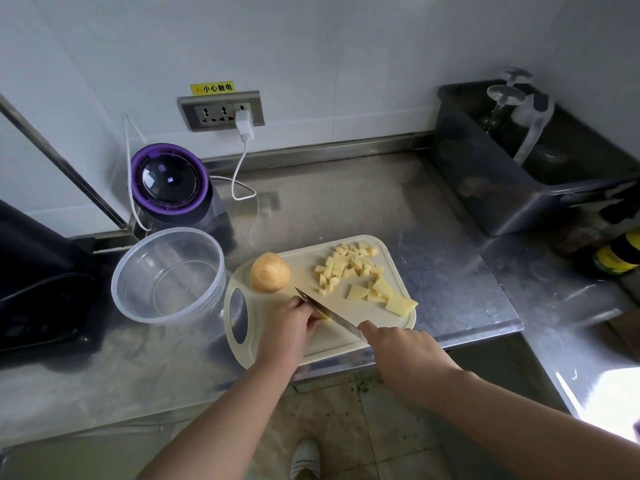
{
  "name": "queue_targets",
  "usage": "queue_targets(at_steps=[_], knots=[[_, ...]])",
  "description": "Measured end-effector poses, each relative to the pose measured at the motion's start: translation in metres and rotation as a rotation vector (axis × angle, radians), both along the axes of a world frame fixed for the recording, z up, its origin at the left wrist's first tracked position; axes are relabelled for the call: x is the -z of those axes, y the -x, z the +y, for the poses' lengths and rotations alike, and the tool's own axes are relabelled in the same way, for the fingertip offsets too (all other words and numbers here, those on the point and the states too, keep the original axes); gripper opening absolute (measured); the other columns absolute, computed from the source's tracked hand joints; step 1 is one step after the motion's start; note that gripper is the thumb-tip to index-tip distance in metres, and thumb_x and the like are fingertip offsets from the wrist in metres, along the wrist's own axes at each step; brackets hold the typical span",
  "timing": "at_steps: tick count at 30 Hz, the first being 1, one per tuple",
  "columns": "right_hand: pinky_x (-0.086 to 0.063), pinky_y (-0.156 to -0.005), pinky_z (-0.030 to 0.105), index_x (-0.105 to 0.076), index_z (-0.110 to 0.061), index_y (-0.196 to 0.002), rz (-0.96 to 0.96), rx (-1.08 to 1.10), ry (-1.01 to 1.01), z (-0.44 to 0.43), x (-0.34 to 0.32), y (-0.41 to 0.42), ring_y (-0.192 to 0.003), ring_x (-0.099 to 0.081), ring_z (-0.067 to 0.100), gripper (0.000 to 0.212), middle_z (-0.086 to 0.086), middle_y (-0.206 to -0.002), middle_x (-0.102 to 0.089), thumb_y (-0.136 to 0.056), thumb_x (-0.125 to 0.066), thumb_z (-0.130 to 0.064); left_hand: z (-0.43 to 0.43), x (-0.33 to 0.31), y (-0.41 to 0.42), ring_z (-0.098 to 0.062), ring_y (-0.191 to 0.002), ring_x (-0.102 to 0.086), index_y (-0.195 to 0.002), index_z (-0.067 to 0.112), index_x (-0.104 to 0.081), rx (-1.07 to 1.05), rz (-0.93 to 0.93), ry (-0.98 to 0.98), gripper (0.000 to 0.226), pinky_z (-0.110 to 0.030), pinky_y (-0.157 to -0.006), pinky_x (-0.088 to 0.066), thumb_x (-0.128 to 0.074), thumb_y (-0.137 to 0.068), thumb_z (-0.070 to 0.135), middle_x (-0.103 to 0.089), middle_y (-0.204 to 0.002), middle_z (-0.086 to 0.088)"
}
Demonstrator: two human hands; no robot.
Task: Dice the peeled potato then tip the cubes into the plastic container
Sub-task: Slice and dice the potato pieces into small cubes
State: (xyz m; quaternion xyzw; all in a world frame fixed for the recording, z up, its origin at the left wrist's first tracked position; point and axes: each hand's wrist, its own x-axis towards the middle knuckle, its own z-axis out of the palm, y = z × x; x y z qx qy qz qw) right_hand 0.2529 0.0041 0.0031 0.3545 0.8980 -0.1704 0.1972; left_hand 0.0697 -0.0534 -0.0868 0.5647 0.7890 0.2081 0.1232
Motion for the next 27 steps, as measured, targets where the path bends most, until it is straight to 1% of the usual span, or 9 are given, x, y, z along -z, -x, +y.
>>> queue_targets(at_steps=[2, 7, 10, 13, 16, 19, 23, 25, 27], knots=[[-0.054, -0.068, 0.027, -0.032, -0.02, -0.14, 0.0, 0.0, 0.008, 0.0, 0.0, 0.0, -0.078, -0.063, 0.016, 0.051, 0.002, -0.095, -0.061, -0.095, -0.049, -0.001, 0.0, 0.0, 0.0, -0.015, -0.098, -0.063, -0.109, 0.019, -0.07, 0.002, 0.002, -0.009, 0.021, -0.022, -0.081, -0.048, -0.061, -0.092, 0.028, -0.067, -0.112, 0.002], [-0.056, -0.073, 0.031, -0.031, -0.017, -0.136, -0.027, -0.023, 0.0, -0.002, 0.005, 0.003, -0.084, -0.065, 0.02, 0.045, 0.004, -0.102, -0.063, -0.097, -0.048, -0.003, 0.001, 0.004, 0.001, -0.014, -0.097, -0.063, -0.108, 0.02, -0.07, 0.009, -0.001, -0.015, 0.021, -0.023, -0.081, -0.05, -0.061, -0.091, 0.028, -0.066, -0.111, 0.003], [-0.058, -0.079, 0.035, -0.03, -0.017, -0.137, -0.055, -0.026, 0.018, -0.004, 0.013, 0.003, -0.088, -0.066, 0.021, 0.045, 0.004, -0.104, -0.063, -0.098, -0.048, -0.005, 0.001, 0.006, 0.002, -0.016, -0.096, -0.063, -0.105, 0.016, -0.071, 0.016, -0.026, -0.003, 0.018, -0.026, -0.081, -0.05, -0.063, -0.09, 0.022, -0.065, -0.109, 0.002], [-0.058, -0.076, 0.033, -0.03, -0.021, -0.135, -0.049, 0.005, 0.039, -0.002, 0.017, 0.001, -0.085, -0.065, 0.017, 0.044, 0.002, -0.099, -0.062, -0.097, -0.048, -0.006, 0.001, 0.007, 0.003, -0.017, -0.094, -0.063, -0.101, 0.013, -0.071, 0.024, -0.037, -0.002, 0.015, -0.028, -0.079, -0.05, -0.064, -0.089, 0.018, -0.064, -0.106, 0.002], [-0.058, -0.07, 0.028, -0.034, -0.026, -0.128, -0.022, 0.09, 0.073, 0.003, 0.013, -0.003, -0.077, -0.061, 0.012, 0.039, -0.001, -0.09, -0.06, -0.097, -0.05, -0.008, -0.001, 0.005, 0.004, -0.016, -0.09, -0.063, -0.097, 0.013, -0.07, 0.029, -0.053, -0.023, 0.012, -0.024, -0.076, -0.048, -0.065, -0.089, 0.019, -0.064, -0.101, 0.003], [-0.056, -0.067, 0.031, -0.034, -0.025, -0.125, 0.02, 0.1, 0.033, 0.002, 0.01, -0.003, -0.075, -0.062, 0.015, 0.035, 0.0, -0.091, -0.061, -0.097, -0.045, -0.006, -0.006, 0.002, 0.003, -0.014, -0.089, -0.065, -0.099, 0.016, -0.072, 0.022, -0.039, -0.045, 0.014, -0.021, -0.077, -0.048, -0.065, -0.089, 0.022, -0.069, -0.101, 0.003], [-0.047, -0.063, 0.028, -0.033, -0.022, -0.128, 0.016, 0.039, 0.011, -0.003, 0.006, -0.001, -0.074, -0.057, 0.018, 0.037, 0.002, -0.093, -0.059, -0.097, -0.043, -0.004, -0.008, 0.003, 0.003, -0.018, -0.083, -0.067, -0.095, 0.013, -0.072, 0.002, -0.029, -0.032, 0.011, -0.026, -0.072, -0.052, -0.066, -0.088, 0.02, -0.07, -0.097, 0.0], [-0.05, -0.065, 0.029, -0.032, -0.023, -0.129, 0.003, 0.033, 0.026, -0.004, 0.006, 0.0, -0.076, -0.058, 0.018, 0.039, 0.003, -0.094, -0.06, -0.097, -0.044, -0.004, -0.007, 0.003, 0.004, -0.017, -0.087, -0.066, -0.097, 0.014, -0.072, 0.006, -0.026, -0.025, 0.013, -0.029, -0.076, -0.053, -0.063, -0.09, 0.021, -0.069, -0.102, 0.002], [-0.054, -0.07, 0.033, -0.033, -0.023, -0.127, -0.006, 0.039, 0.042, -0.006, 0.007, 0.0, -0.079, -0.061, 0.019, 0.04, 0.004, -0.094, -0.061, -0.095, -0.045, -0.003, -0.007, 0.003, 0.004, -0.016, -0.092, -0.065, -0.101, 0.016, -0.071, 0.008, -0.021, -0.019, 0.016, -0.029, -0.079, -0.052, -0.059, -0.092, 0.023, -0.066, -0.107, 0.003]])
